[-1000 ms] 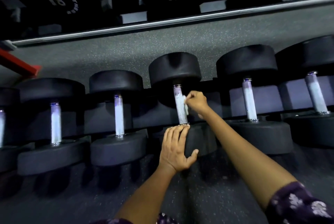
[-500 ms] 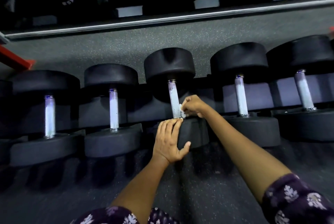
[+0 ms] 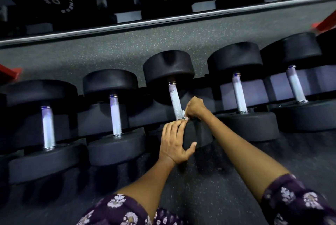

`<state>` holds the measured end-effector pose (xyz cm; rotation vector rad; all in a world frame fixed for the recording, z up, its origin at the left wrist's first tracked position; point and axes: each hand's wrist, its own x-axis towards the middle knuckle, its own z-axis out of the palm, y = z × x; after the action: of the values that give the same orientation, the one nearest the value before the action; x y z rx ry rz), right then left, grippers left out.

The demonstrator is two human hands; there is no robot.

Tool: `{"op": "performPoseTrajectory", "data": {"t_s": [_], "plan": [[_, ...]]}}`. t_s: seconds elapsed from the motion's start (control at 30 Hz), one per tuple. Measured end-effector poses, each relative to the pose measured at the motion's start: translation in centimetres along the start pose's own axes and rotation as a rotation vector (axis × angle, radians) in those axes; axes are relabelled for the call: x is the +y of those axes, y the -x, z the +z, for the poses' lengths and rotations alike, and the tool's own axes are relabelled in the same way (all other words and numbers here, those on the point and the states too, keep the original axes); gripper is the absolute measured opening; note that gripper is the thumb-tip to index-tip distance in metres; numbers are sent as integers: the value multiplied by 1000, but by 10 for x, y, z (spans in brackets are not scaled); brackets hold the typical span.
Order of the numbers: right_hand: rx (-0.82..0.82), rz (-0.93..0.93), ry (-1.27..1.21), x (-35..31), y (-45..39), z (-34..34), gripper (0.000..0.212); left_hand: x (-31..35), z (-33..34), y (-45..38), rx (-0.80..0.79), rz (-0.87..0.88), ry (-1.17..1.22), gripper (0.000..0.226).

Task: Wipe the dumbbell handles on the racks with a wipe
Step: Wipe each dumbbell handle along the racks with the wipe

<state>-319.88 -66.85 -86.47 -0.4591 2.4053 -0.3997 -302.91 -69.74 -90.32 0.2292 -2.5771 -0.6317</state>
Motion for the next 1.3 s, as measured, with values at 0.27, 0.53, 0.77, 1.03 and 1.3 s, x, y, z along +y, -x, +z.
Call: {"op": "performPoseTrajectory", "data": {"t_s": [0.27, 0.53, 0.77, 1.03, 1.3], "plan": [[-51, 72, -78, -6, -4, 3, 33, 0, 0, 0, -18, -15, 22, 65], [-184, 75, 139, -17, -13, -4, 15, -2, 0, -1, -27, -28, 53, 66], [-416, 262, -429, 1, -29, -5, 31, -1, -1, -1, -45, -32, 61, 66], [-382, 248, -881, 3, -46, 4, 29, -2, 0, 0, -32, -15, 57, 66], [-504, 174, -956, -4, -67, -1, 35, -2, 0, 0, -34, -16, 63, 66]]}}
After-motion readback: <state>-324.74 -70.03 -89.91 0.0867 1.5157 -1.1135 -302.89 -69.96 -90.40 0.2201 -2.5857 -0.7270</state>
